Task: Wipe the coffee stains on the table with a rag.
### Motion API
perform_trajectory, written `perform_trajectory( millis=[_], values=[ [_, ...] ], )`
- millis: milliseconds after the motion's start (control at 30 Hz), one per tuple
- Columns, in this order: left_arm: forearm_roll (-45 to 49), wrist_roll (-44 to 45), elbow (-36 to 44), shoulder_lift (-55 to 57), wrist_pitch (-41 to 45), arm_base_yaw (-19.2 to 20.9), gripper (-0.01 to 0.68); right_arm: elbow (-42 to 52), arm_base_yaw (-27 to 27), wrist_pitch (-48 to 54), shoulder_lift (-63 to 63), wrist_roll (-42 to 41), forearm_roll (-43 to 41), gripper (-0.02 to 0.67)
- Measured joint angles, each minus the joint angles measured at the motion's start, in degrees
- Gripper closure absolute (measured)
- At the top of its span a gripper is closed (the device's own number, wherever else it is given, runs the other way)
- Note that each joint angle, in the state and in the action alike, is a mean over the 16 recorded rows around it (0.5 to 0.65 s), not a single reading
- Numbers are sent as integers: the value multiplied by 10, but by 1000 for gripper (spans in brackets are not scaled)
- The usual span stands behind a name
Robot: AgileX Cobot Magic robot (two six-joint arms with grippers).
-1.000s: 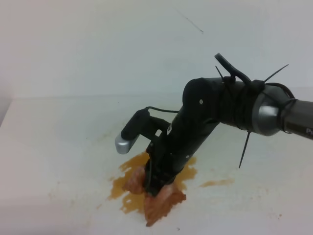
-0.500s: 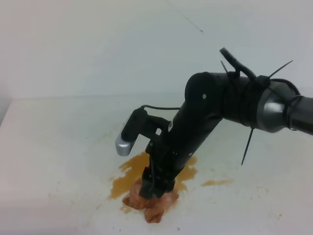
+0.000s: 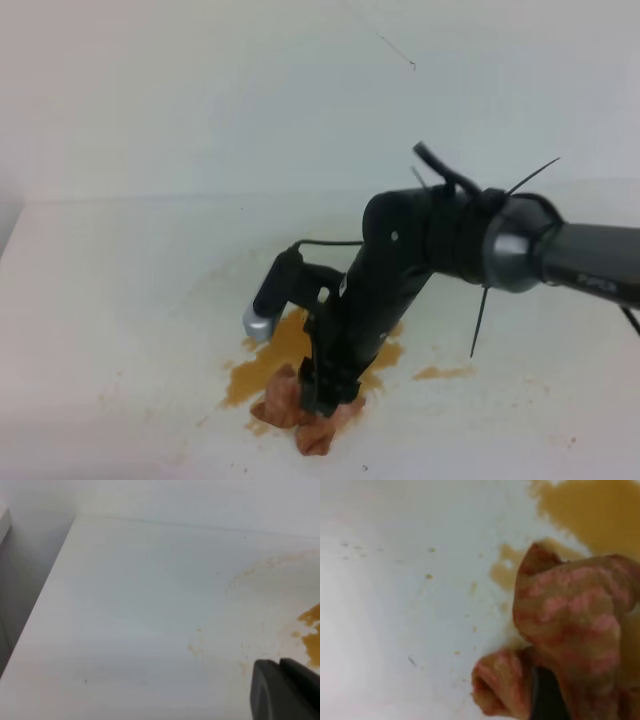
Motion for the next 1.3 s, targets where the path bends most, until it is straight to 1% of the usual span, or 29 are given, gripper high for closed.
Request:
perform_trajectory(
  millis=[100,300,433,633,933,1100,1300],
  values=[
    [0,0,0,0,0,0,672,0,0,-5,16,-8,7,411],
    [0,0,0,0,0,0,672,-7,5,-2,36,-38,48,537],
    [0,0,0,0,0,0,672,-22,12,4,43,-55,77,585],
    [0,0,0,0,0,0,672,-71,24,19,69,-53,100,593],
    [0,0,-1,1,1,0,672,-176,32,38,144,-2,72,592],
    [0,0,-1,1,1,0,672,-215,24,39,176,19,48,592],
    [0,0,-1,1,1,0,672,-231,0,29,188,29,23,592]
  ],
)
